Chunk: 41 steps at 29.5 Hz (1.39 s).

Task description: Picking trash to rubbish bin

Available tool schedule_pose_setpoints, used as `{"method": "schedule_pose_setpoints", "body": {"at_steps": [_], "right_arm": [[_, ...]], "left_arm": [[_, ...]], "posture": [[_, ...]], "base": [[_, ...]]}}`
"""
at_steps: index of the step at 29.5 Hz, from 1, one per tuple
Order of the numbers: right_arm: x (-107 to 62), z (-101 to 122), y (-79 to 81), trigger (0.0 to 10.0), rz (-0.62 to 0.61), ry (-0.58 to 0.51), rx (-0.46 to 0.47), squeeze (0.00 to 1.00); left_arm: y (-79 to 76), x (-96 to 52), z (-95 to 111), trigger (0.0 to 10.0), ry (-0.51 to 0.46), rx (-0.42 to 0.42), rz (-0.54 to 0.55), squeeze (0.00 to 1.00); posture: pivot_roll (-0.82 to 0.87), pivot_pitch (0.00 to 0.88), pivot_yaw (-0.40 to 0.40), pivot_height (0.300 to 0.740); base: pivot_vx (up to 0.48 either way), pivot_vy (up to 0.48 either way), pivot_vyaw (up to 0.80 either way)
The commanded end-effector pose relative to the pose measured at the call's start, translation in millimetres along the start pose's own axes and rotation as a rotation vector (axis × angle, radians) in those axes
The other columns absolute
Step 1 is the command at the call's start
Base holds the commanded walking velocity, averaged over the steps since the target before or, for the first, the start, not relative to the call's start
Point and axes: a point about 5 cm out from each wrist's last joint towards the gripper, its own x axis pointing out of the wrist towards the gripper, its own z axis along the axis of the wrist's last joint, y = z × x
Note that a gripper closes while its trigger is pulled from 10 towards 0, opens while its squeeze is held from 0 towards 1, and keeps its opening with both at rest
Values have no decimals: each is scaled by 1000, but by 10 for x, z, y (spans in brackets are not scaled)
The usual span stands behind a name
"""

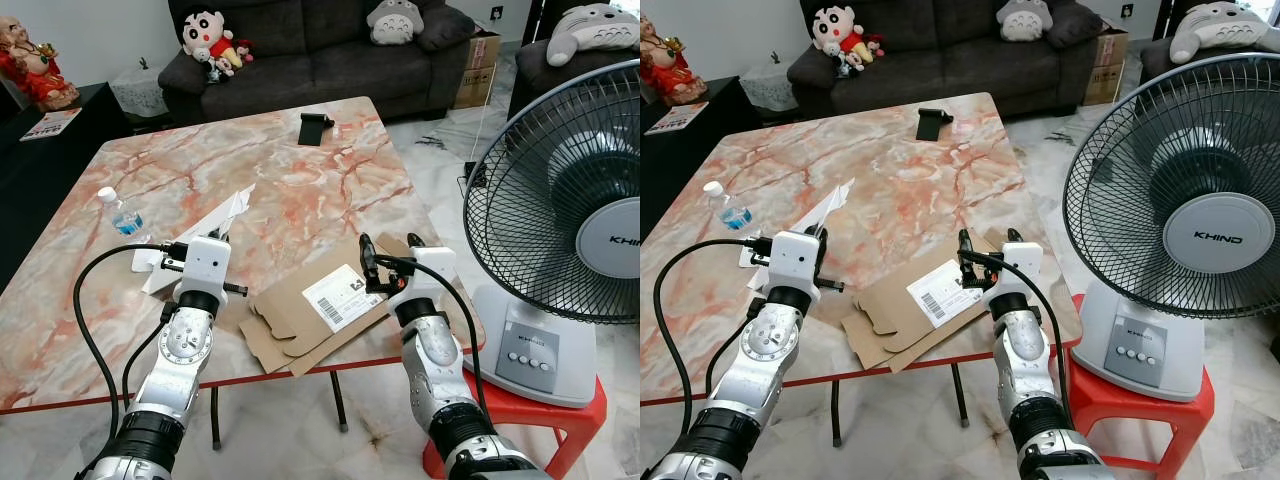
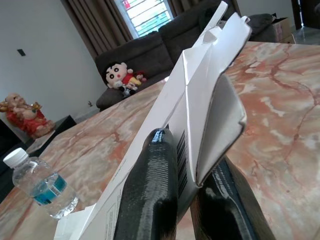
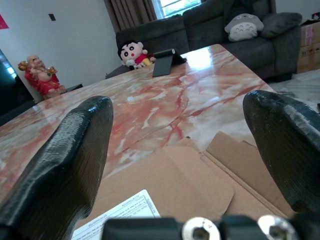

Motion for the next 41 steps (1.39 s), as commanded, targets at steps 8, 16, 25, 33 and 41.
{"method": "schedule_pose_setpoints", "body": {"at_steps": [8,16,25,33,41], "right_arm": [[35,11,62,10000,17,-3,20,0],[21,-3,34,10000,7,3,19,0],[22,-18,58,10000,14,12,26,0],[18,-23,54,10000,18,15,27,0],[5,-43,70,10000,34,24,34,0]], "left_arm": [[-25,-62,-99,10000,61,10,-12,0],[-75,-89,-132,10000,76,20,-28,0],[-80,-86,-115,10000,66,30,-26,0],[-101,-90,-115,10000,65,26,-29,0],[-126,-84,-107,10000,60,22,-33,0]], "posture": [[54,0,139,740],[60,0,131,740],[66,0,127,740],[66,0,127,740],[63,0,127,740]], "base": [[0,0,0],[0,0,0],[0,0,0],[0,0,0],[0,0,0]]}}
